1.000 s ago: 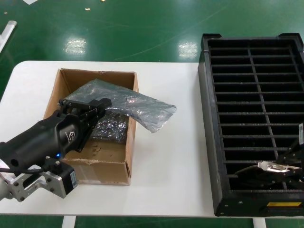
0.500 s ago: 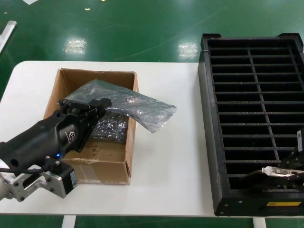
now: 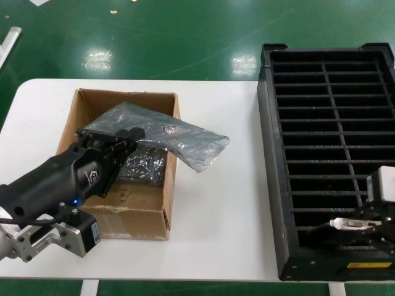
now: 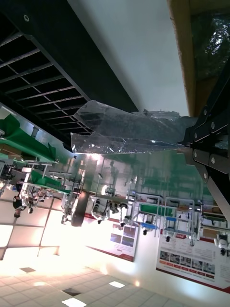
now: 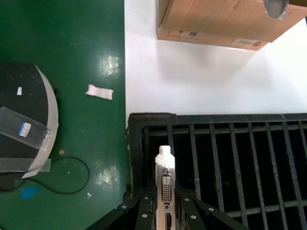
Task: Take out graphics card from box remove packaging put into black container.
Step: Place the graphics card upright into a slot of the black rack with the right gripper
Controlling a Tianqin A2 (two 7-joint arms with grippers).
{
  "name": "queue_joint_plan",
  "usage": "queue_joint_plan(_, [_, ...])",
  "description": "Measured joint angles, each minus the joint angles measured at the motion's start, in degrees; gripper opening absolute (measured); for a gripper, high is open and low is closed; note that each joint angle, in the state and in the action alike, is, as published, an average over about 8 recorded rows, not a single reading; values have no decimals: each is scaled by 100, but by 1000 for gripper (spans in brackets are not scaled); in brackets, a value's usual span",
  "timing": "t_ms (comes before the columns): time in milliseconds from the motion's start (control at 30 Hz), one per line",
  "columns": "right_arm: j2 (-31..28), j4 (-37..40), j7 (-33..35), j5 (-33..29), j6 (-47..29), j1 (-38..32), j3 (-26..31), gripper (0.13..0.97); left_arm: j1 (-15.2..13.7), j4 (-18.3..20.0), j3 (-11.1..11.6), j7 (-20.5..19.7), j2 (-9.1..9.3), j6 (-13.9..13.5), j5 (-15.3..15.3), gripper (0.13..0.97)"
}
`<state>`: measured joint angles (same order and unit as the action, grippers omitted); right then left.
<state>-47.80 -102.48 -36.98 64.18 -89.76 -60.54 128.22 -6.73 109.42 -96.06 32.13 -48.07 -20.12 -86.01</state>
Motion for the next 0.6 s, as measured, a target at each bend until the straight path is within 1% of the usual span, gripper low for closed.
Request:
queue_joint_plan(333, [373, 256, 113, -214, -8, 11, 104, 192, 0, 0, 0, 0, 0, 0, 0, 138])
queue_joint_plan(600, [558, 445, 207, -333, 0, 30, 147, 192, 0, 0, 0, 0, 0, 0, 0, 138])
